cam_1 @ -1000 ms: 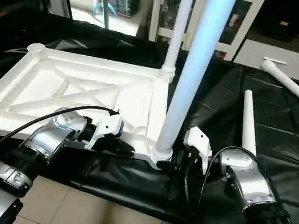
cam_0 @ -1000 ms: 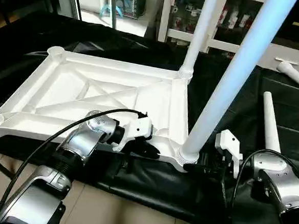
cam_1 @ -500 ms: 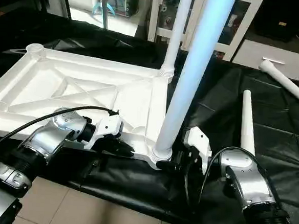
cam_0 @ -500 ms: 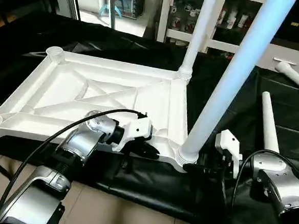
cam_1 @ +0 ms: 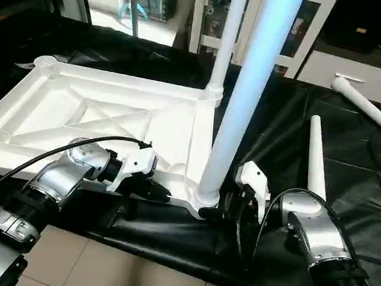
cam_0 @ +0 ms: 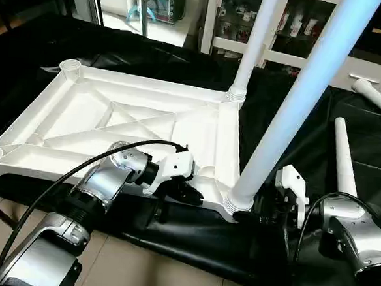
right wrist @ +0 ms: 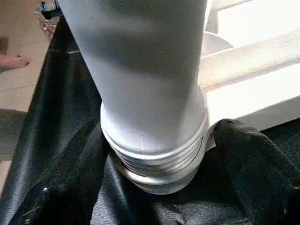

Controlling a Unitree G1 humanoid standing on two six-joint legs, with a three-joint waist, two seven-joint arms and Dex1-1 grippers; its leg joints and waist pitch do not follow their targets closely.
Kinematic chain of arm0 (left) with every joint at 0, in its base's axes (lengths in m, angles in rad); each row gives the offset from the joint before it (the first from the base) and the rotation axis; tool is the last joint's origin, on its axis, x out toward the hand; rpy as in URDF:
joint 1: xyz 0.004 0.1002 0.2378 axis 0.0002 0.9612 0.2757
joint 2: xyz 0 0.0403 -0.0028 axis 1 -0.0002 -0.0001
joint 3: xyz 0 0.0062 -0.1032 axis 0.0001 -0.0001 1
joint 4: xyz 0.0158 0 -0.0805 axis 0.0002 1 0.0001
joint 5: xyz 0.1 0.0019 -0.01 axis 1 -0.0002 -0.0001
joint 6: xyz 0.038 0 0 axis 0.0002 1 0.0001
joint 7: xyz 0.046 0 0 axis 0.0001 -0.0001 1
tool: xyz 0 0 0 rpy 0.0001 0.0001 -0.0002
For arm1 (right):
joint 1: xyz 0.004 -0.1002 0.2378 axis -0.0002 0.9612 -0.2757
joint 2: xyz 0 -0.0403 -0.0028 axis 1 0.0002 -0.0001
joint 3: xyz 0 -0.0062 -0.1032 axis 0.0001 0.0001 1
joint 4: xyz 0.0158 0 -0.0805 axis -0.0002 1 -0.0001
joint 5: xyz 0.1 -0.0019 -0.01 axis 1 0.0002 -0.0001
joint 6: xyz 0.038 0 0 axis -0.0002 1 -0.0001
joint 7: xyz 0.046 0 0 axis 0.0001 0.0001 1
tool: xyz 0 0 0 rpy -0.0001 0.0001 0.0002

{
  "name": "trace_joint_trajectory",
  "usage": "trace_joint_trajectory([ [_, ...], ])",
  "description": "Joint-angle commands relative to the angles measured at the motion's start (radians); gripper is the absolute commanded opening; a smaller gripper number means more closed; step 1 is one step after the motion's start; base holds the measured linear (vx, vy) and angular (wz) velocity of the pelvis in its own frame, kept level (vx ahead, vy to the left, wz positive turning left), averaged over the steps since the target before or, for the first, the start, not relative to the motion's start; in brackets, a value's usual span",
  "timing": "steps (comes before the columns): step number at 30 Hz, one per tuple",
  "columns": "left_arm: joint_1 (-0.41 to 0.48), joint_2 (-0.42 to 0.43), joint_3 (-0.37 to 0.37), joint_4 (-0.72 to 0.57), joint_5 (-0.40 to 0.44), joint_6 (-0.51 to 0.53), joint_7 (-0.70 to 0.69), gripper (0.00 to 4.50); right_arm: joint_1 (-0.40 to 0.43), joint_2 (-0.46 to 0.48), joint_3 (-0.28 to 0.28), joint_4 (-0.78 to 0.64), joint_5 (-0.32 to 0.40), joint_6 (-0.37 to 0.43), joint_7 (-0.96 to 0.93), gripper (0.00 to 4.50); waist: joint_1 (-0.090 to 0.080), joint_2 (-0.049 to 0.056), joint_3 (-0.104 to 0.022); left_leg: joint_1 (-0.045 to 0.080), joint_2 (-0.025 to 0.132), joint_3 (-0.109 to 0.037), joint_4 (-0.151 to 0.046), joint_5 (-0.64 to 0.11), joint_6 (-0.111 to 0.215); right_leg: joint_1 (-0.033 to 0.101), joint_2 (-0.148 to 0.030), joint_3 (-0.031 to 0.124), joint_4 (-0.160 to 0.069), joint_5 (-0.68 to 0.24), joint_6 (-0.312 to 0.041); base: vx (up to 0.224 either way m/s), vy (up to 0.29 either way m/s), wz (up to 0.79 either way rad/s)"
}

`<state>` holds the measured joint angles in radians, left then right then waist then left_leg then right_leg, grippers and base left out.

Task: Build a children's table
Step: Rotate leg to tighten

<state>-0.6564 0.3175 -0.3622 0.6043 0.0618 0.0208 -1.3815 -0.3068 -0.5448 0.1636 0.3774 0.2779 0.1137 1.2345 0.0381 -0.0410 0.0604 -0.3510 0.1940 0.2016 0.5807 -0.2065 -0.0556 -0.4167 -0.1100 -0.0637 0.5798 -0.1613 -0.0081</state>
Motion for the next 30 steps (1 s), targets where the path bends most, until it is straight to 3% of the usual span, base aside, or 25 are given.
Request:
trace_joint_trajectory([
  [1, 0.042, -0.003, -0.075, 0.024, 0.025, 0.013, -0.045, 0.0, 0.0, -0.002, -0.015, -0.039, 0.027, 0.009, 0.016, 3.77, 0.009, -0.006, -0.053, 0.0, 0.043, -0.009, -0.063, -0.131, 0.124, 0.055, -0.035, 0.035, -0.04, -0.103, -0.294, 0.0, 0.0, 0.0],
  [5, 0.041, -0.003, -0.075, 0.026, 0.026, 0.012, -0.044, 0.0, 0.007, -0.007, -0.009, -0.05, 0.028, 0.02, 0.028, 3.77, 0.009, -0.005, -0.053, 0.001, 0.043, -0.009, -0.064, -0.145, 0.114, 0.054, -0.036, 0.036, -0.042, -0.123, -0.29, 0.0, 0.0, 0.0],
  [6, 0.04, -0.003, -0.075, 0.027, 0.027, 0.012, -0.044, 0.0, 0.007, -0.005, -0.011, -0.05, 0.03, 0.023, 0.028, 3.5, 0.009, -0.003, -0.052, 0.001, 0.042, -0.009, -0.065, -0.148, 0.111, 0.054, -0.036, 0.036, -0.043, -0.126, -0.288, 0.0, 0.0, 0.0],
  [12, 0.037, -0.004, -0.074, 0.032, 0.031, 0.009, -0.041, 0.0, 0.007, 0.006, -0.014, -0.06, 0.037, 0.04, 0.035, 3.28, 0.007, -0.004, -0.051, 0.0, 0.043, -0.01, -0.066, -0.166, 0.105, 0.054, -0.036, 0.035, -0.046, -0.146, -0.283, 0.0, 0.0, 0.0],
  [18, 0.036, -0.003, -0.074, 0.032, 0.032, 0.009, -0.04, 0.0, 0.008, 0.008, -0.011, -0.064, 0.041, 0.047, 0.043, 2.71, 0.006, -0.004, -0.052, -0.001, 0.042, -0.01, -0.066, -0.153, 0.103, 0.054, -0.035, 0.036, -0.044, -0.125, -0.286, 0.0, 0.0, 0.0],
  [27, 0.037, -0.006, -0.076, 0.032, 0.034, 0.006, -0.036, 0.0, 0.013, 0.019, -0.015, -0.062, 0.031, 0.039, 0.031, 2.64, 0.006, -0.003, -0.051, -0.001, 0.042, -0.01, -0.066, -0.157, 0.103, 0.054, -0.036, 0.036, -0.045, -0.13, -0.285, 0.0, 0.0, 0.0],
  [30, 0.035, -0.013, -0.073, 0.037, 0.041, -0.002, -0.01, 0.0, 0.004, 0.053, -0.041, -0.023, 0.016, 0.025, -0.055, 2.63, 0.005, -0.003, -0.051, -0.002, 0.042, -0.011, -0.067, -0.167, 0.098, 0.054, -0.037, 0.036, -0.047, -0.148, -0.281, 0.0, 0.0, 0.0],
])
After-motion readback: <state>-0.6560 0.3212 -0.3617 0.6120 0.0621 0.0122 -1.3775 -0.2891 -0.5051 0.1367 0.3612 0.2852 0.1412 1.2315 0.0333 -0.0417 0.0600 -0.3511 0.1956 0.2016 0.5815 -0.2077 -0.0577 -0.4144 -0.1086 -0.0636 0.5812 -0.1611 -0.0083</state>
